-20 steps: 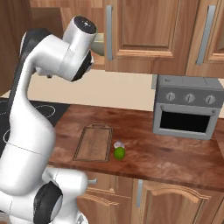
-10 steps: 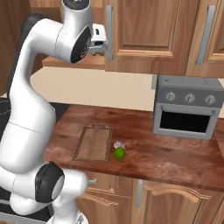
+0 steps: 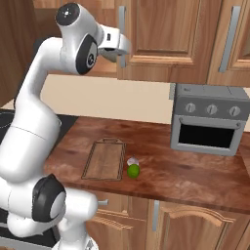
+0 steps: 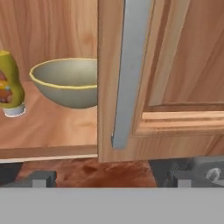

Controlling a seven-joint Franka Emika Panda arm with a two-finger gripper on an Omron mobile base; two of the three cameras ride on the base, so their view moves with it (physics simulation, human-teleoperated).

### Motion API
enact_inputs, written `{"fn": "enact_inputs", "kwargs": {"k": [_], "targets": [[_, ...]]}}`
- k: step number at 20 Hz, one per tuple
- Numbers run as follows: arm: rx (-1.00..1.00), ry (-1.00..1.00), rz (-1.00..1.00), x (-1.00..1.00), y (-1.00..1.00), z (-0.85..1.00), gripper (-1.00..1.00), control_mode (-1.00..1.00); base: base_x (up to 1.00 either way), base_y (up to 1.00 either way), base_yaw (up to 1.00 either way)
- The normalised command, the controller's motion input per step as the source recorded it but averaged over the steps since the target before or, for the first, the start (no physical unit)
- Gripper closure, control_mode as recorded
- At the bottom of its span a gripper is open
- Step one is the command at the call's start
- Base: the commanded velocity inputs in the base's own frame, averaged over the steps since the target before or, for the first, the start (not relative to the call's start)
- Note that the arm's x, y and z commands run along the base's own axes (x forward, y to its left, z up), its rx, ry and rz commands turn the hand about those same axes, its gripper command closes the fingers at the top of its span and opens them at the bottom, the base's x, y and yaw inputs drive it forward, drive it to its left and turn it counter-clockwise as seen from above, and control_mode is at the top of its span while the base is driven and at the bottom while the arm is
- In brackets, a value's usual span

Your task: Open the cabinet. Place the bowl and condiment on the counter. Then place the lime and garlic on the cutting board.

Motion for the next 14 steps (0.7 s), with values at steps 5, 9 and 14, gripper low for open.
{"fn": "enact_inputs", "kwargs": {"k": [5,9,14], "targets": [[0.08,-0.01,-0.04,0.39,-0.43,0.03,-1.0,-1.0,0.0,0.0,0.0],[0.02,-0.06,0.0,0.56,-0.18,0.0,-1.0,-1.0,0.0,0.0,0.0],[0.0,-0.07,0.0,0.55,-0.04,0.0,-1.0,-1.0,0.0,0.0,0.0]]}}
